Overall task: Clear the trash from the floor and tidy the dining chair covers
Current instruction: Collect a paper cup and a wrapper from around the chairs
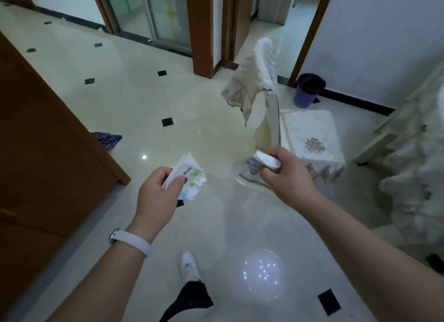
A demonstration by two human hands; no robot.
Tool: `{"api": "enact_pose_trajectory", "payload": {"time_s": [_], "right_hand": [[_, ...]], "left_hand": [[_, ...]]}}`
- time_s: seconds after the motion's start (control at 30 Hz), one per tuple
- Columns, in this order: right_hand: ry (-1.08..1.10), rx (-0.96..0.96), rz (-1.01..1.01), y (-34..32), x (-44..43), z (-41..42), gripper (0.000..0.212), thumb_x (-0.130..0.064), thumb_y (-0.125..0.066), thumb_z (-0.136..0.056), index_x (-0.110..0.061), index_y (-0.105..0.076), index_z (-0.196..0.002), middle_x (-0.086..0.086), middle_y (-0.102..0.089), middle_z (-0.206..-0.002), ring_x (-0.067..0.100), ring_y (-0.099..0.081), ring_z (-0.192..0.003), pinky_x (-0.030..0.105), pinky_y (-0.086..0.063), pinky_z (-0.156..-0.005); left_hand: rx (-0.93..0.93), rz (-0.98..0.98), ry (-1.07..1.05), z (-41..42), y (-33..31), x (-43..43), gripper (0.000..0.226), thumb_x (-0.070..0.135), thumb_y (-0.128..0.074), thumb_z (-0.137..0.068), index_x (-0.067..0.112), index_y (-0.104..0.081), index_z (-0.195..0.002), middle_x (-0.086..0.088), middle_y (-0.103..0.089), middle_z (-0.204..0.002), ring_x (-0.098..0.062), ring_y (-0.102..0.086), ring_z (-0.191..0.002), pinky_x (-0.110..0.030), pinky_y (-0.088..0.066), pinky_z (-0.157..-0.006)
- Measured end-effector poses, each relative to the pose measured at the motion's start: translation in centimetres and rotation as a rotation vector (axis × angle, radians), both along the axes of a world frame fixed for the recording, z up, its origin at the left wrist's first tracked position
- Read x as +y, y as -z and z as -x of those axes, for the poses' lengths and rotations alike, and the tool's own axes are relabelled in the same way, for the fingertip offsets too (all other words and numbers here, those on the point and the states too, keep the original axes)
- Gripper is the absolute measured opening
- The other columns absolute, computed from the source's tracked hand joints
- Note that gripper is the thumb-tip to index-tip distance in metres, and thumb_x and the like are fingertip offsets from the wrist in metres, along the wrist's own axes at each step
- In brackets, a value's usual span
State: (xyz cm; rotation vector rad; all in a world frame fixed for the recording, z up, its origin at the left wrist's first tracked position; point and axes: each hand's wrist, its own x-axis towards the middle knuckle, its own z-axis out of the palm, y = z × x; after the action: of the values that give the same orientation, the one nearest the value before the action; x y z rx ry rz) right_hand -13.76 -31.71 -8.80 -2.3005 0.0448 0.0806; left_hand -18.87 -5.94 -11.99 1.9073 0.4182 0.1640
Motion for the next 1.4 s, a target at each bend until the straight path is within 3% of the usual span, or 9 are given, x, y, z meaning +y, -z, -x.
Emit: {"api": "enact_pose_trajectory", "payload": {"time_s": [0.13,0.37,0.6,0.8,0.93,1.13,1.23,1.33,1.4], "right_hand": [[0.034,-0.008,0.042,-1.2,4.3,-5.5,0.022,-0.022,-0.065,-0.082,-0.03,-0.06,-0.102,-0.012,-0.061,-0.083,0.01,-0.058,-0.076,0.027,-0.044,-0.062],[0.102,-0.042,0.043,-1.7,7.4,-12.9,0.023,-0.021,-0.067,-0.082,-0.03,-0.06,-0.101,-0.016,-0.057,-0.083,0.005,-0.052,-0.076,0.012,-0.037,-0.06],[0.193,-0.011,-0.005,0.6,6.2,-22.2,0.02,-0.019,-0.065,-0.082,-0.029,-0.06,-0.099,-0.015,-0.058,-0.082,0.0,-0.055,-0.073,0.021,-0.038,-0.057],[0.195,-0.006,-0.119,1.8,5.6,-34.6,0.021,-0.022,-0.065,-0.082,-0.027,-0.061,-0.102,-0.009,-0.062,-0.088,0.011,-0.058,-0.08,0.034,-0.049,-0.072],[0.177,-0.035,-0.179,0.4,4.5,-42.3,0.021,-0.021,-0.064,-0.082,-0.026,-0.061,-0.102,-0.008,-0.062,-0.089,0.011,-0.058,-0.083,0.034,-0.05,-0.073],[0.19,-0.087,-0.18,-0.9,1.8,-51.5,0.02,-0.021,-0.064,-0.082,-0.03,-0.06,-0.099,-0.011,-0.061,-0.088,0.008,-0.057,-0.081,0.031,-0.047,-0.07],[0.223,-0.072,-0.175,-0.7,1.1,-54.3,0.02,-0.022,-0.064,-0.082,-0.032,-0.059,-0.099,-0.012,-0.062,-0.089,0.008,-0.058,-0.081,0.033,-0.05,-0.071],[0.245,-0.05,-0.165,-0.2,1.3,-57.5,0.02,-0.023,-0.064,-0.083,-0.032,-0.06,-0.1,-0.011,-0.063,-0.09,0.007,-0.059,-0.083,0.035,-0.052,-0.075],[0.266,-0.043,-0.163,0.1,1.7,-60.1,0.02,-0.023,-0.065,-0.083,-0.03,-0.061,-0.101,-0.011,-0.063,-0.092,0.008,-0.059,-0.085,0.034,-0.051,-0.076]], "left_hand": [[-0.009,-0.023,0.058,-7.8,-1.0,5.3,0.01,0.018,-0.064,-0.092,0.017,-0.065,-0.082,-0.011,-0.069,-0.083,-0.011,-0.054,-0.063,-0.019,-0.04,-0.052],[-0.02,-0.054,0.187,-18.0,-1.2,7.9,0.009,0.018,-0.064,-0.091,0.017,-0.066,-0.082,-0.006,-0.069,-0.081,-0.008,-0.057,-0.063,-0.016,-0.041,-0.051],[0.015,-0.094,0.25,-28.4,0.2,6.9,0.007,0.014,-0.066,-0.09,0.014,-0.067,-0.084,-0.004,-0.07,-0.08,-0.003,-0.055,-0.06,-0.014,-0.041,-0.052],[0.026,-0.165,0.25,-40.0,-0.2,6.1,0.011,0.028,-0.066,-0.086,0.017,-0.066,-0.081,-0.004,-0.068,-0.077,-0.006,-0.054,-0.06,-0.02,-0.042,-0.054],[0.001,-0.187,0.244,-47.9,-2.1,4.3,0.02,0.036,-0.06,-0.077,0.017,-0.066,-0.079,-0.004,-0.068,-0.075,-0.004,-0.054,-0.059,-0.017,-0.04,-0.052],[-0.072,-0.184,0.268,-57.0,-4.0,1.3,0.011,0.03,-0.062,-0.08,0.02,-0.063,-0.075,0.0,-0.064,-0.07,0.0,-0.051,-0.057,-0.011,-0.039,-0.051],[-0.064,-0.165,0.281,-60.6,-3.7,0.9,0.009,0.022,-0.068,-0.086,0.02,-0.065,-0.077,-0.002,-0.067,-0.073,-0.003,-0.054,-0.06,-0.016,-0.043,-0.056],[-0.025,-0.112,0.275,-64.6,-2.7,1.2,0.008,0.03,-0.066,-0.081,0.024,-0.065,-0.076,-0.001,-0.067,-0.072,-0.017,-0.061,-0.067,-0.04,-0.053,-0.062],[-0.025,-0.107,0.298,-67.5,-2.1,1.5,0.009,0.031,-0.064,-0.08,0.024,-0.065,-0.077,0.0,-0.067,-0.071,-0.016,-0.06,-0.064,-0.039,-0.052,-0.06]]}}
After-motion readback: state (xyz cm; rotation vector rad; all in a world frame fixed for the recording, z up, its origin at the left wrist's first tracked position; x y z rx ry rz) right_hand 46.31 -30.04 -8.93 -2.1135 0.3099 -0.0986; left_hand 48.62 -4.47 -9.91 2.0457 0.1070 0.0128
